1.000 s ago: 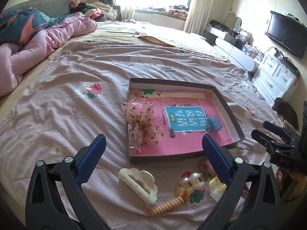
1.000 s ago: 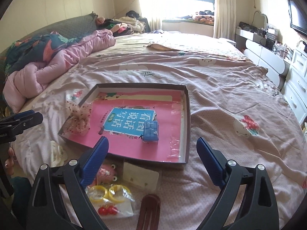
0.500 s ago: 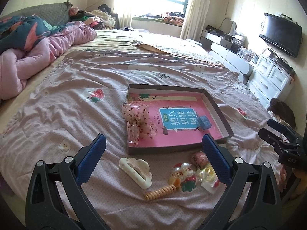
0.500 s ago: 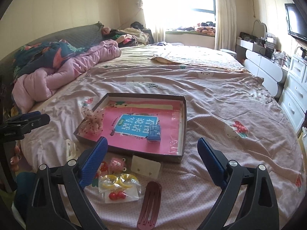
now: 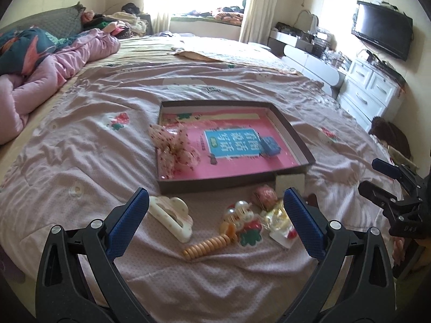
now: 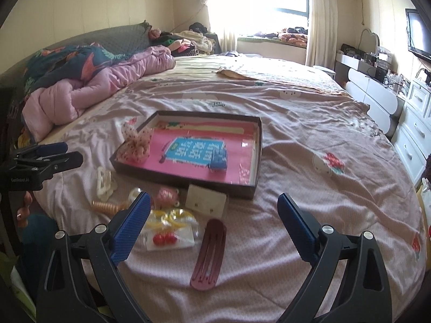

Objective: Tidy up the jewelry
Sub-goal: 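Lower both tools toward the remaining accessories in front of the box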

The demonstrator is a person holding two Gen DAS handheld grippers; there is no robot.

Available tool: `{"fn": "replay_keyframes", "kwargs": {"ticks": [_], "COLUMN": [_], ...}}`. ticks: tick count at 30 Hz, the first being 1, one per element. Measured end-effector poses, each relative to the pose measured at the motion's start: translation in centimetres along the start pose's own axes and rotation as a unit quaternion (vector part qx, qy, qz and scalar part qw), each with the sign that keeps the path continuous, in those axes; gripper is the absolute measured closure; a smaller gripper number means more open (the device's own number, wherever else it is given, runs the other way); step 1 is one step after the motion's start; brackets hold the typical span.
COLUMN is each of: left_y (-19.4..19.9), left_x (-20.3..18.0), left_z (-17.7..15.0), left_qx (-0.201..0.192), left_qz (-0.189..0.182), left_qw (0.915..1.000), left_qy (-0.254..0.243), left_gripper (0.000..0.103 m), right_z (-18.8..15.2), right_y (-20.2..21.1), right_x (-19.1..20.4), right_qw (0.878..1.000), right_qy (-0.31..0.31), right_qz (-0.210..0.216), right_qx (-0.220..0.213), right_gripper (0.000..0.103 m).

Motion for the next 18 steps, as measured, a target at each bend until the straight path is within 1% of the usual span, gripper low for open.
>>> {"fn": "replay_keyframes", "kwargs": {"ticks": [8, 18], "left_y": [-1.0, -3.0], "left_x": [-2.0, -3.7], "left_z": [-1.7, -3.6], "left_qx": [0.023, 0.058], "left_qz": [-0.007, -0.004], "left_qw": [0.9994, 0.997], "left_qy": [-0.023, -0.051], "left_gripper": [0.012, 0.012], "right_z": [-2.6, -5.2], "right_y": [-0.1, -1.2], "right_x": [-0.2, -0.7], "right_qw": [1.0, 0.999], "right_qy": [0.004, 0.0], "right_qz": [-0.004, -0.002], "right_qx": [0.019, 0.049], "right_gripper": [0.011, 0.011]}}
Point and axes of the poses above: each gripper's, at about its wrist camera, not at the fingertips, and y roughly against the way its jaws point, x to its left, z to its top, the point moved 1 cm from there along -y, roughly the way its jaws point, and after that the axes turned 3 degrees about -y, right-handed, at the moved point
